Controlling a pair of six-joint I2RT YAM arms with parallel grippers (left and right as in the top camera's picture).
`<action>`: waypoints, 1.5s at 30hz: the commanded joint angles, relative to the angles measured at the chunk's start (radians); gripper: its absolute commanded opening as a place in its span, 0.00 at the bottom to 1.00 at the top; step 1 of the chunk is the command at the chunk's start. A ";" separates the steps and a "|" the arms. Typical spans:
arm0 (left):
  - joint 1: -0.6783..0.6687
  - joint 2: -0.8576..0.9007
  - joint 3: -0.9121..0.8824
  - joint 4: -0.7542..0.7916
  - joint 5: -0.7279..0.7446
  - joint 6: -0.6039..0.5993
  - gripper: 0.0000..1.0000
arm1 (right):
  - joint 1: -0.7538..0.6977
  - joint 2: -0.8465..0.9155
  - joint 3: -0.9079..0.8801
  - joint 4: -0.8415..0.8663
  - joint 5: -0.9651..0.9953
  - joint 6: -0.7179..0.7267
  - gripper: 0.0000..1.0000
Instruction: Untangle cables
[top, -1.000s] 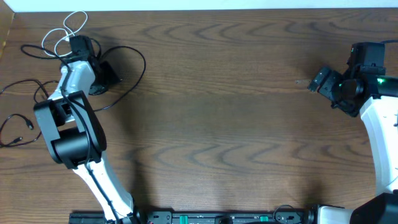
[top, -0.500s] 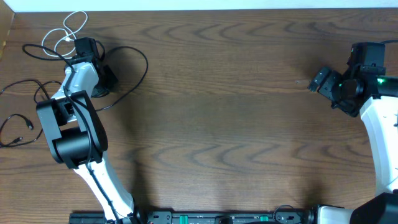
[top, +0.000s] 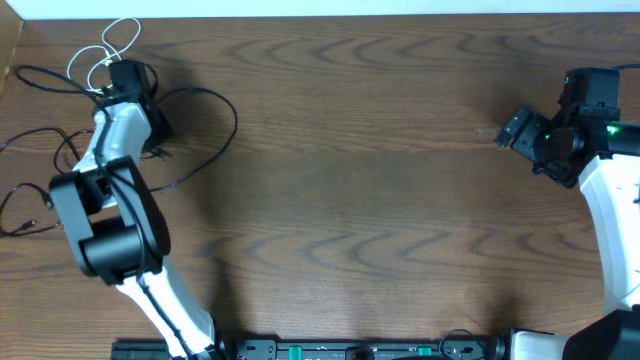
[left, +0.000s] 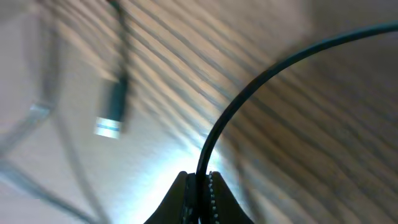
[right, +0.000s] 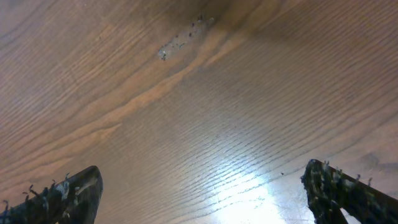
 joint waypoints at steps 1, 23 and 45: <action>0.003 -0.090 0.000 0.000 -0.166 0.056 0.07 | -0.003 -0.010 0.003 0.001 0.011 -0.010 0.99; 0.277 -0.106 -0.002 -0.030 -0.007 -0.106 0.08 | -0.003 -0.010 0.003 0.001 0.011 -0.010 0.99; 0.310 -0.009 -0.002 0.024 0.217 -0.011 0.37 | -0.003 -0.010 0.003 0.001 0.011 -0.010 0.99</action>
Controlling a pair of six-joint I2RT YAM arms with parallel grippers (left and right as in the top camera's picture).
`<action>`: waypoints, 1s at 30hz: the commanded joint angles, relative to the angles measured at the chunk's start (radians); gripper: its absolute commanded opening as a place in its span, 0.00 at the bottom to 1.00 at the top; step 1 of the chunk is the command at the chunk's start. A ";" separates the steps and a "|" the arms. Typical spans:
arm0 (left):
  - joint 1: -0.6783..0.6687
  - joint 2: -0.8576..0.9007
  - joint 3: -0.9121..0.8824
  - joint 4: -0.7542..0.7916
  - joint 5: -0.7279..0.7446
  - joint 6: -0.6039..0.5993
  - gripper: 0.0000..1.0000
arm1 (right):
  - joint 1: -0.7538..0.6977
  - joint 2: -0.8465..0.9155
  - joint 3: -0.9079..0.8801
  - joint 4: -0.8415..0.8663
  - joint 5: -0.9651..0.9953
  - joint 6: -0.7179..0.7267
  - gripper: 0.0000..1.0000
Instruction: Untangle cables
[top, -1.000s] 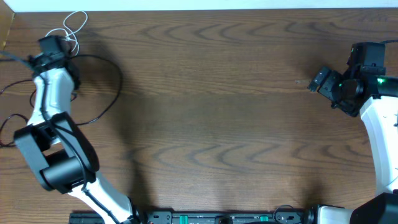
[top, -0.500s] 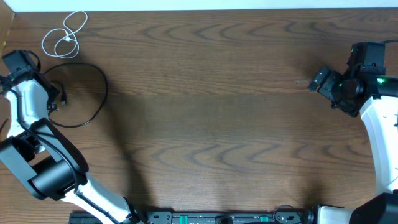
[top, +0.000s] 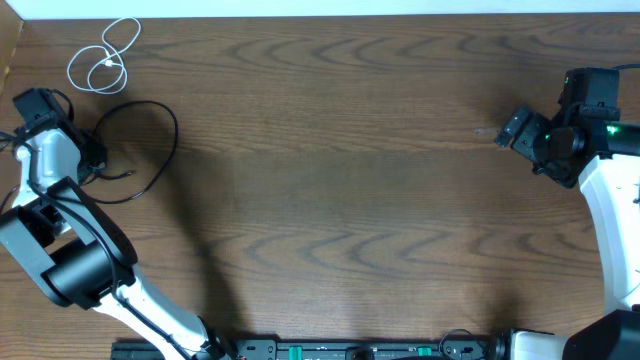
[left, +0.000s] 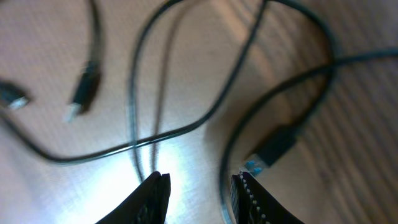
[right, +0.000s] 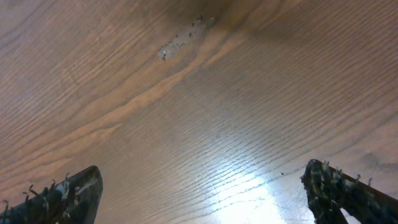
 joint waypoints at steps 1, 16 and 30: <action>0.001 0.015 -0.002 0.037 0.121 0.120 0.36 | -0.003 -0.010 0.003 0.001 0.011 -0.010 0.99; -0.003 0.125 -0.002 0.182 0.143 0.176 0.37 | -0.003 -0.010 0.003 0.001 0.011 -0.010 0.99; -0.003 0.130 -0.002 0.289 0.221 0.276 0.36 | -0.003 -0.010 0.003 0.001 0.011 -0.010 0.99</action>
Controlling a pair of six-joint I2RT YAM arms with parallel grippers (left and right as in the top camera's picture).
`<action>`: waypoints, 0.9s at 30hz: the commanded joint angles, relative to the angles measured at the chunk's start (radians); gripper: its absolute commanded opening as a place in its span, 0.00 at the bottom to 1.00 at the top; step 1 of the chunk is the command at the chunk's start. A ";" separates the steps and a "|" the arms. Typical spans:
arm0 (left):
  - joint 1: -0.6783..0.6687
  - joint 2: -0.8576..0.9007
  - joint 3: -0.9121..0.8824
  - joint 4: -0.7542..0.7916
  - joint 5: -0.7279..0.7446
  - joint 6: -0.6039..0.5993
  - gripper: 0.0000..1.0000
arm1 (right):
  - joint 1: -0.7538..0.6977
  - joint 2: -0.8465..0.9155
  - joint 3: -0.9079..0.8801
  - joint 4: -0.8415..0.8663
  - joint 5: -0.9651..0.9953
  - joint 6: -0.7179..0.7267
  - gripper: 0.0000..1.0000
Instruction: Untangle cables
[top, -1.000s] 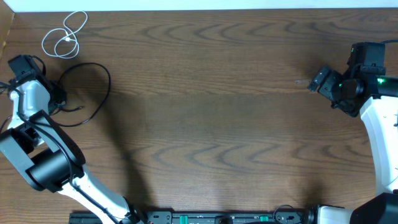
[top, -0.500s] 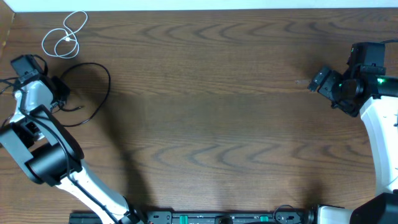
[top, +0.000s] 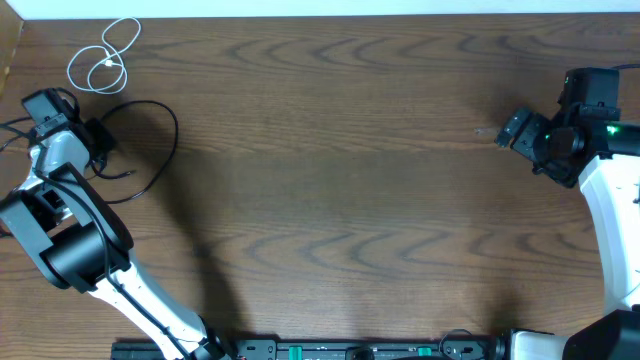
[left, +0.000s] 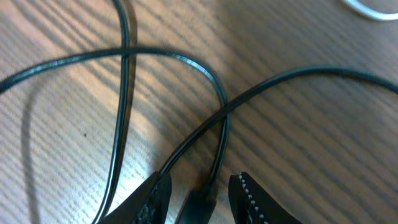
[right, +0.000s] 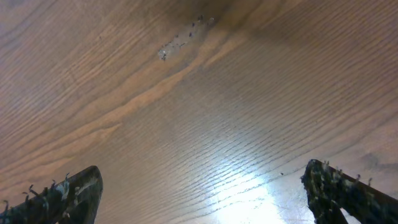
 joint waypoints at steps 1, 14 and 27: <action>0.000 0.015 -0.002 0.016 0.014 0.030 0.35 | -0.003 -0.010 0.003 0.001 0.011 -0.008 0.99; 0.000 0.016 -0.002 0.015 0.103 0.060 0.31 | -0.003 -0.010 0.003 0.001 0.012 -0.008 0.99; 0.001 0.061 -0.002 0.019 0.021 0.079 0.31 | -0.003 -0.010 0.003 0.001 0.011 -0.008 0.99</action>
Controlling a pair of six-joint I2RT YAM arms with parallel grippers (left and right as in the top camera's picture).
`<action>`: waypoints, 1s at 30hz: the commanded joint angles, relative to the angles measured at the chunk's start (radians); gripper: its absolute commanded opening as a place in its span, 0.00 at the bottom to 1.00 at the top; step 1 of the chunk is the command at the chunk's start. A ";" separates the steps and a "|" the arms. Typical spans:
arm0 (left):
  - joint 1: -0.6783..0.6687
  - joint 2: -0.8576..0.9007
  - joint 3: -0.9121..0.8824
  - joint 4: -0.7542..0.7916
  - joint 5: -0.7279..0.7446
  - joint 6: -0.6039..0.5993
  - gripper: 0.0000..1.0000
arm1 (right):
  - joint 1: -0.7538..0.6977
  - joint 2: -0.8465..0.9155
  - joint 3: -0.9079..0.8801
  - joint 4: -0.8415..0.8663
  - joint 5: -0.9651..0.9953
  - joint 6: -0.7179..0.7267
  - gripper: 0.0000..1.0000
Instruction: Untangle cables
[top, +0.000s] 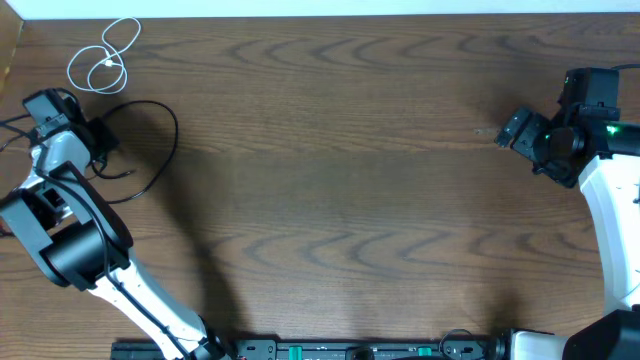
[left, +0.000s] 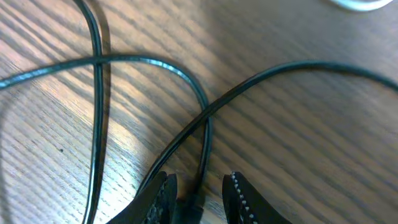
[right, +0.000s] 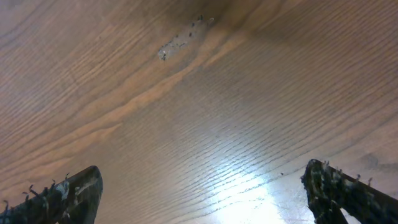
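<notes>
A thin black cable (top: 175, 130) lies in loops at the table's far left, its strands crossing in the left wrist view (left: 205, 118). A white cable (top: 105, 60) is coiled apart from it, near the back edge; a bit of it shows in the left wrist view (left: 360, 5). My left gripper (top: 100, 135) is low over the black strands, open (left: 199, 196), with a dark cable end between its fingers (left: 239, 193), not pinched. My right gripper (top: 512, 128) hovers at the far right, wide open (right: 202, 193) over bare wood.
The brown wooden table (top: 340, 200) ends close to the left of the cables. More black cable trails off past the left arm's base (top: 70, 250). A pale scuff mark (right: 180, 40) lies on the wood ahead of the right gripper.
The left gripper has shifted slightly over the crossing black strands, and its fingers stand a little closer together around the cable end. The right arm has not moved.
The left gripper was first shut on the black cable beside the white coil, with black loops spread wide. Then it stood open at the far left, the black cable lying gathered left and apart from the white one. Now it is low over the crossing strands.
</notes>
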 joint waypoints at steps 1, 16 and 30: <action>0.001 0.045 -0.002 0.000 -0.010 0.030 0.31 | -0.003 -0.010 0.003 0.001 0.011 -0.008 0.99; -0.002 -0.019 -0.002 -0.004 -0.006 0.028 0.07 | -0.003 -0.010 0.003 0.001 0.011 -0.008 0.99; -0.061 -0.073 -0.002 -0.117 0.019 0.029 0.07 | -0.003 -0.010 0.003 0.001 0.011 -0.008 0.99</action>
